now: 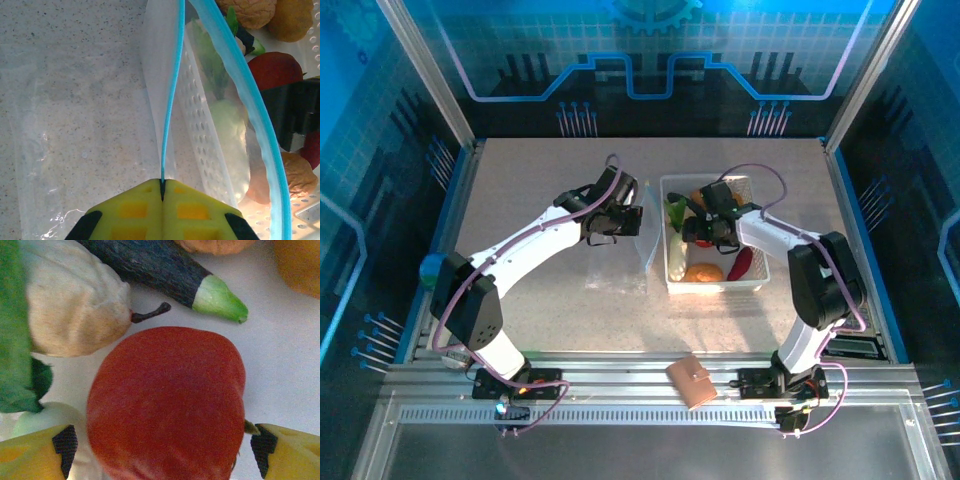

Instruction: Place the food in the zip-top bag and seal the zipper

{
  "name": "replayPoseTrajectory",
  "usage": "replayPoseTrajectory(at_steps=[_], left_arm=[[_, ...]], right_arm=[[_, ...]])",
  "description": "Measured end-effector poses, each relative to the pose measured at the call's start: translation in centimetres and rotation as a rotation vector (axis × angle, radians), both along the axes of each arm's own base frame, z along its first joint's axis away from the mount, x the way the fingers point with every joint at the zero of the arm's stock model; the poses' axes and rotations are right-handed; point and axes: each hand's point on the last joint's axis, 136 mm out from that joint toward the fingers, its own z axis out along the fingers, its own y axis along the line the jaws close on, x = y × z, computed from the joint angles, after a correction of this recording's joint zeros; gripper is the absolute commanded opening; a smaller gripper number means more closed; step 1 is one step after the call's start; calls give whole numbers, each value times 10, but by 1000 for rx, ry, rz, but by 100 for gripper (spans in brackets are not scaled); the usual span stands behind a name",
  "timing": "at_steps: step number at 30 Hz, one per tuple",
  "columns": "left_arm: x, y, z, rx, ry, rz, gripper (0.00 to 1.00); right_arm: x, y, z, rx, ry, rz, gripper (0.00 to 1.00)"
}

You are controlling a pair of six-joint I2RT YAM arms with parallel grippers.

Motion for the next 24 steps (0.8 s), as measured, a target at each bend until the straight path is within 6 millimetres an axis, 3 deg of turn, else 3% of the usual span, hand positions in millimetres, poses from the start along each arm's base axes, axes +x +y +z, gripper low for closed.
replayPoseTrajectory(at_steps=[3,10,18,21,24], left_arm=[[0,0,0,0,0,0,0],[0,0,0,0,-1,0,0],[0,0,0,0,-1,0,0],[0,0,0,0,0,0,0],[0,0,0,0,0,0,0]], right_arm=[[2,-2,-8,-3,12,-11,88],[10,-2,-5,7,-22,-19,84],[14,-5,-2,0,-48,-16,44],[14,-7,0,4,-59,-21,35],[8,-10,8,11,-76,-22,35]])
